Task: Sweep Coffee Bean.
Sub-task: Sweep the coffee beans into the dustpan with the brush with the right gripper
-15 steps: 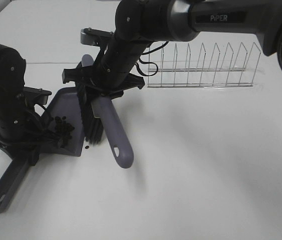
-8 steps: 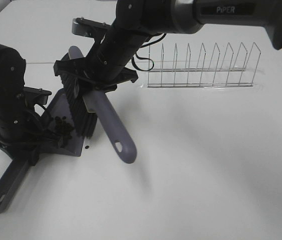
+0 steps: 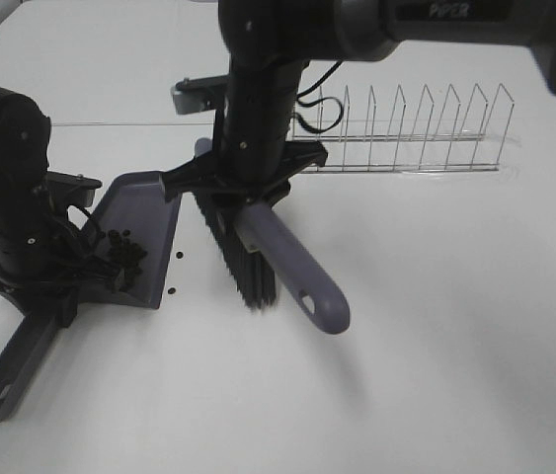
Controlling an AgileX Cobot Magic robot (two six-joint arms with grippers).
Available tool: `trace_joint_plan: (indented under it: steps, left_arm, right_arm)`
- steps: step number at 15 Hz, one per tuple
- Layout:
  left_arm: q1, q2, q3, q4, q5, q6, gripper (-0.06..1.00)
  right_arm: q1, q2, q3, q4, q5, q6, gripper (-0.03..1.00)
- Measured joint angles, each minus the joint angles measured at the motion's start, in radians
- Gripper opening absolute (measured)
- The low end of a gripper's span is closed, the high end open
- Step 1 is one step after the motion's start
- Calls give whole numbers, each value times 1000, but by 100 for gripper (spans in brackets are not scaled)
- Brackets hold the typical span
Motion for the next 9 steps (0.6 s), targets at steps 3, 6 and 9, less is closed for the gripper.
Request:
trace_joint_plan:
  steps: [3,6,9]
  left_arm:
    - [0,0,0,-1,-1,0,36]
    - [0,0,0,-3,-2,0,36]
    - [0,0,0,-4,-2,0,36]
  right_arm:
    - [64,40,-2,25,-99,9,35]
    - [64,58,-2,140,-187,-13,35]
    - [63,60,-1,329,-255,-100,35]
